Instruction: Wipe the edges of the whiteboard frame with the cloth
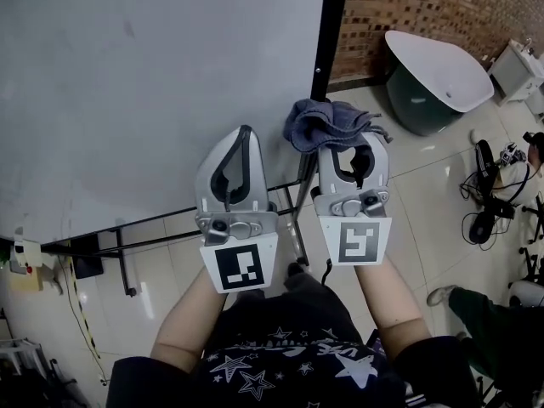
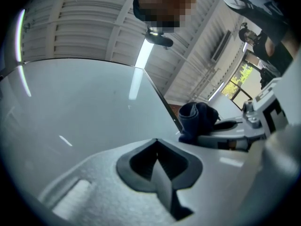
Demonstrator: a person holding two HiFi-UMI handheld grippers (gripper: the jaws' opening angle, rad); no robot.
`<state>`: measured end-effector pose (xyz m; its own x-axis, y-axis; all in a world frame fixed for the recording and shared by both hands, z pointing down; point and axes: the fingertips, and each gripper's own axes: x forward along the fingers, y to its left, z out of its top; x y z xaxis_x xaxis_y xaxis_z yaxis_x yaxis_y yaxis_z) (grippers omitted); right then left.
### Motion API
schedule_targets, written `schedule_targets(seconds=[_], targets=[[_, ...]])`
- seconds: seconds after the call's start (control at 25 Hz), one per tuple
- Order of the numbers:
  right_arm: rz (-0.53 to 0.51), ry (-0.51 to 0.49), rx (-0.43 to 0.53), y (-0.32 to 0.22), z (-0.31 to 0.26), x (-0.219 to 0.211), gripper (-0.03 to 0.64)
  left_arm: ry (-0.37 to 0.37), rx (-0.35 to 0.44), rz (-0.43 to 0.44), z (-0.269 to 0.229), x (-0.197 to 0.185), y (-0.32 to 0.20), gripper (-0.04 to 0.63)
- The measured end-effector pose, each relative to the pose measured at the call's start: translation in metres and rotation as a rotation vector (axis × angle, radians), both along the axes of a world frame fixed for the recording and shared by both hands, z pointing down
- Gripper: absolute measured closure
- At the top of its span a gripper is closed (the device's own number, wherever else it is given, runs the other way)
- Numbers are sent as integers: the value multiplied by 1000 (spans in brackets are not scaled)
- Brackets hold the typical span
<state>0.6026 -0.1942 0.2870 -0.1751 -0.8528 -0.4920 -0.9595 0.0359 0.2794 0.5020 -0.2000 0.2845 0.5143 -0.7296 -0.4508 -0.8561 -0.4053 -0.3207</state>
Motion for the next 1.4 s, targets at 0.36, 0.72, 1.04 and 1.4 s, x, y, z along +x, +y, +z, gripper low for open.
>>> schedule_targets(seconds=[0.36, 0.72, 1.04, 1.4], targets=[[-8, 13, -35, 13, 31, 0, 534, -32, -154, -38, 62, -3, -2, 591], [-31, -39, -218, 5, 103, 14, 534, -51, -238, -82, 103, -3, -6, 591], [-59, 8, -315, -6, 156, 8, 534, -106, -368, -119, 160, -6, -14, 591], [-94, 32, -435, -6, 216, -4, 534, -112, -476, -185, 216, -26, -15, 591]])
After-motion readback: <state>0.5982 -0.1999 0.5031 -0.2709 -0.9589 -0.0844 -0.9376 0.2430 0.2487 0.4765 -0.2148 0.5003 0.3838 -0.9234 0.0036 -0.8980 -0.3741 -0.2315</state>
